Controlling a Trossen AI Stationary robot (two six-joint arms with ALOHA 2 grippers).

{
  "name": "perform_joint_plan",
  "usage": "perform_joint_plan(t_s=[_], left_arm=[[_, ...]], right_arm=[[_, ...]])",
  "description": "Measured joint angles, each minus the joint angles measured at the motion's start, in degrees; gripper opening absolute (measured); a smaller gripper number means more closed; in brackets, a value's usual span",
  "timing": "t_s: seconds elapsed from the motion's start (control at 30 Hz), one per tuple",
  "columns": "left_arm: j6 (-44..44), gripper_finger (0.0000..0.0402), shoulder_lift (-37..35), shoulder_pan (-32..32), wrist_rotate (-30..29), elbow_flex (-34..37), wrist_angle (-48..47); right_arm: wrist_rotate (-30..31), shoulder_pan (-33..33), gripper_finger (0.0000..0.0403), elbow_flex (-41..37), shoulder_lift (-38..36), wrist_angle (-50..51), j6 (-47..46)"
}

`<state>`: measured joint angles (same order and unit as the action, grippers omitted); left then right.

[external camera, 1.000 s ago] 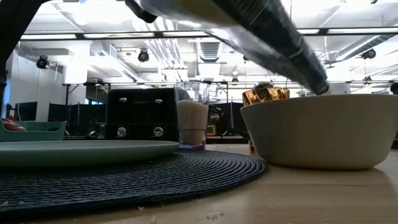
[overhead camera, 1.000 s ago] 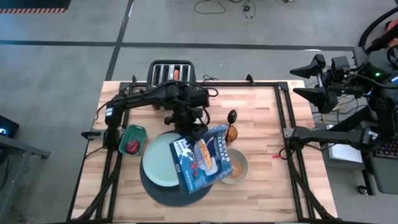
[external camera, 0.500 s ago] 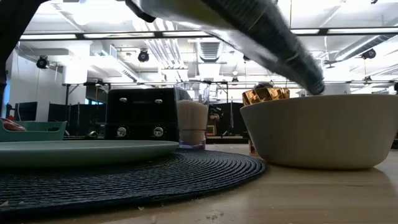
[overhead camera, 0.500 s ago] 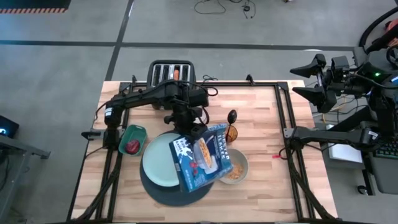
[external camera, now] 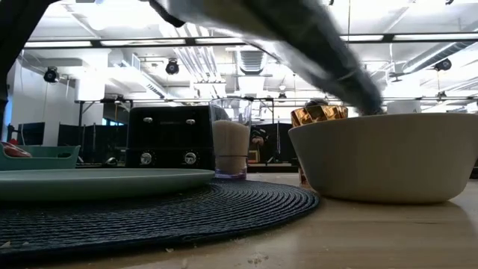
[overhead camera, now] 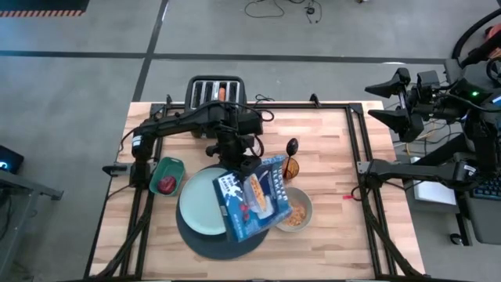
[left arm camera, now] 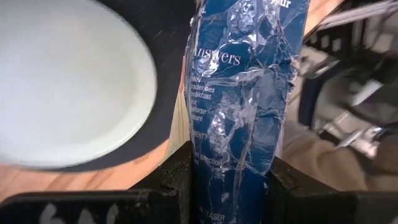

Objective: Arrange a breakfast setting
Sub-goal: Pour the cereal into the gray bowl

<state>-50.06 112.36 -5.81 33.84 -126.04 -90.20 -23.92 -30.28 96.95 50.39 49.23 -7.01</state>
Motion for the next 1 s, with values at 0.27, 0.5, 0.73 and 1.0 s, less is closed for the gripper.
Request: perform_joint_plan(t_s=[0.27, 0.5, 0.73, 1.0], left_arm=[[0.8, 0.0095, 0.0, -0.1, -0.9, 0.2, 0.5], [0.0, 0.0095, 0.0, 0.0, -0.5, 0.2, 0.1], [0.5, 0.0095, 0.1, 0.1, -2.6, 0.1, 1.2], [0.6, 0.0095, -0.1, 0.5, -4.4, 0.0, 1.9]], right_arm=[[0.0, 0.0, 0.0343, 0.0, 0.0, 0.0, 0.0], [0.0, 0.0, 0.0343, 0.0, 0.1, 0.0, 0.2], [0.0, 0.0, 0.0343, 0.0, 0.1, 0.0, 0.0], [0.0, 0.0, 0.0343, 0.0, 0.0, 0.1, -0.2]])
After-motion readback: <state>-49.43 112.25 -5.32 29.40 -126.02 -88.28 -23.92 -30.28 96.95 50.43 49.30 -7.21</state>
